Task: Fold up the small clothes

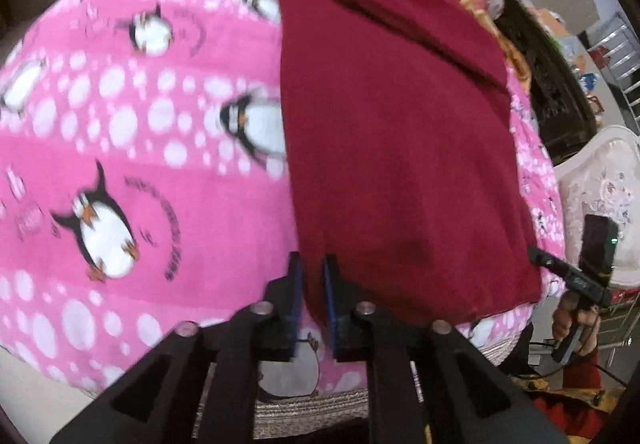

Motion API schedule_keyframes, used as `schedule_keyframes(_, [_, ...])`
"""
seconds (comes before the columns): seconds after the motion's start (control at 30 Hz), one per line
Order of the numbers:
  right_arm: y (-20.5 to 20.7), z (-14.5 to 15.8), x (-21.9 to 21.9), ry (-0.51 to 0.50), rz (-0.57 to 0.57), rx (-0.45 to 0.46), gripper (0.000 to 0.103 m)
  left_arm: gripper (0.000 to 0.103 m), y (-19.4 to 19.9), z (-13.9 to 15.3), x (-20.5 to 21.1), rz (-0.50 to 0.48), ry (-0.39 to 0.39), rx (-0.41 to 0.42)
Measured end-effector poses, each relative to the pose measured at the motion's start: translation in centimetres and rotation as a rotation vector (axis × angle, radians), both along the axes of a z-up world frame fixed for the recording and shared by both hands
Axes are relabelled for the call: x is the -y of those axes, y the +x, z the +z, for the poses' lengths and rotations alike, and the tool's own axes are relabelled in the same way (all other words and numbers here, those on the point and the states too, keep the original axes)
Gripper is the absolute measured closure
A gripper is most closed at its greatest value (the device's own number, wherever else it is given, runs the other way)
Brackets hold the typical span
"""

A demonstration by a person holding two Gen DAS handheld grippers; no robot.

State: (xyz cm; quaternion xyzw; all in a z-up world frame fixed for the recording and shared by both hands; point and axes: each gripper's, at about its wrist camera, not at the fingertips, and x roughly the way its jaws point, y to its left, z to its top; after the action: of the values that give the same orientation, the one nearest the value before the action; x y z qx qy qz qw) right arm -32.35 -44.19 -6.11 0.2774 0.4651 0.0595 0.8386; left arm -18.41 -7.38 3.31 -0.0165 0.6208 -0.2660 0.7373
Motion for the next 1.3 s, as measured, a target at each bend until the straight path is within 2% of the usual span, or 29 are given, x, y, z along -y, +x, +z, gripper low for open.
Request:
schedule_keyframes(0.1, [0.1, 0.2, -0.1, 0.001, 0.022, -0.006, 0.058, 0.073, -0.4, -0.1, -0.3, 0.043, -0.046, -0.013])
schedule_keyframes(0.17, [0.0, 0.3, -0.3, -0.002, 0.039, -0.008, 0.054, 0.045, -0.8, 0.1, -0.4, 0.056, -0.076, -0.027])
schedule_keyframes(0.23, [-0.1, 0.4, -0.5, -0.004, 0.052, -0.01, 0.05, 0.029, -1.3, 0.2, -0.2, 0.077, -0.105, -0.023])
schedule_keyframes(0.27, [-0.1, 0.4, -0.6, -0.002, 0.06, -0.007, 0.045, 0.024, -1.5, 0.2, 0.3, 0.085, -0.106, -0.017])
schedule_keyframes(0.33, [0.1, 0.4, -1.1, -0.006, 0.07, 0.001, 0.042, 0.02, -1.9, 0.1, 1.3, 0.082, -0.081, 0.017])
schedule_keyframes(0.4, [0.5, 0.4, -1.8, -0.032, 0.083, 0.003, 0.042, 0.022, -2.2, 0.1, 2.7, 0.025, -0.016, 0.066])
schedule_keyframes(0.43, [0.6, 0.6, -2.4, -0.069, 0.101, 0.003, 0.044, 0.037, -2.7, 0.2, 3.4, -0.04, 0.044, 0.103])
schedule_keyframes(0.47, [0.5, 0.7, -2.8, -0.104, 0.118, 0.004, 0.056, 0.07, -3.1, 0.4, 3.8, -0.092, 0.084, 0.132])
schedule_keyframes(0.5, [0.5, 1.0, -3.4, -0.155, 0.152, 0.002, 0.062, 0.087, -3.2, 0.4, 3.8, -0.139, 0.107, 0.145])
schedule_keyframes(0.53, [0.5, 1.2, -3.9, -0.185, 0.185, 0.002, 0.068, 0.094, -3.1, 0.4, 3.5, -0.164, 0.093, 0.118])
schedule_keyframes(0.57, [0.3, 1.5, -4.2, -0.197, 0.2, 0.011, 0.07, 0.095, -2.7, 0.5, 2.5, -0.159, 0.069, 0.082])
schedule_keyframes(0.67, [-0.2, 1.9, -3.7, -0.177, 0.194, 0.034, 0.072, 0.094, -1.8, 0.8, 0.2, -0.113, 0.062, 0.067])
schedule_keyframes(0.73, [-0.4, 1.5, -3.2, -0.148, 0.182, 0.033, 0.072, 0.094, -1.3, 0.4, -1.3, -0.065, 0.02, 0.017])
schedule_keyframes(0.8, [-0.6, 0.7, -2.8, -0.139, 0.175, 0.01, 0.072, 0.093, -1.6, 0.4, -1.7, -0.059, 0.018, 0.024])
schedule_keyframes(0.9, [-0.9, 0.2, -2.0, -0.074, 0.149, -0.001, 0.069, 0.074, -1.9, 0.9, -1.9, -0.051, 0.03, 0.03])
schedule_keyframes(0.93, [-0.9, 0.1, -1.8, -0.049, 0.141, -0.003, 0.063, 0.06, -1.8, 0.9, -2.2, -0.034, 0.027, 0.012])
schedule_keyframes(0.97, [-0.8, 0.0, -1.6, -0.023, 0.13, -0.011, 0.061, 0.052, -1.7, 0.9, -2.3, -0.017, 0.013, -0.001])
schedule_keyframes(1.07, [-0.7, -0.5, -1.1, 0.032, 0.104, -0.014, 0.058, 0.04, -1.5, 1.0, -2.1, 0.021, -0.012, -0.018])
schedule_keyframes(1.17, [-0.6, -0.5, -1.2, 0.048, 0.102, -0.002, 0.051, 0.034, -1.8, 1.1, -1.7, 0.022, 0.012, 0.009])
schedule_keyframes(1.3, [-0.4, -0.4, -1.8, 0.04, 0.115, 0.003, 0.049, 0.033, -1.9, 0.8, 0.6, 0.017, 0.046, 0.043])
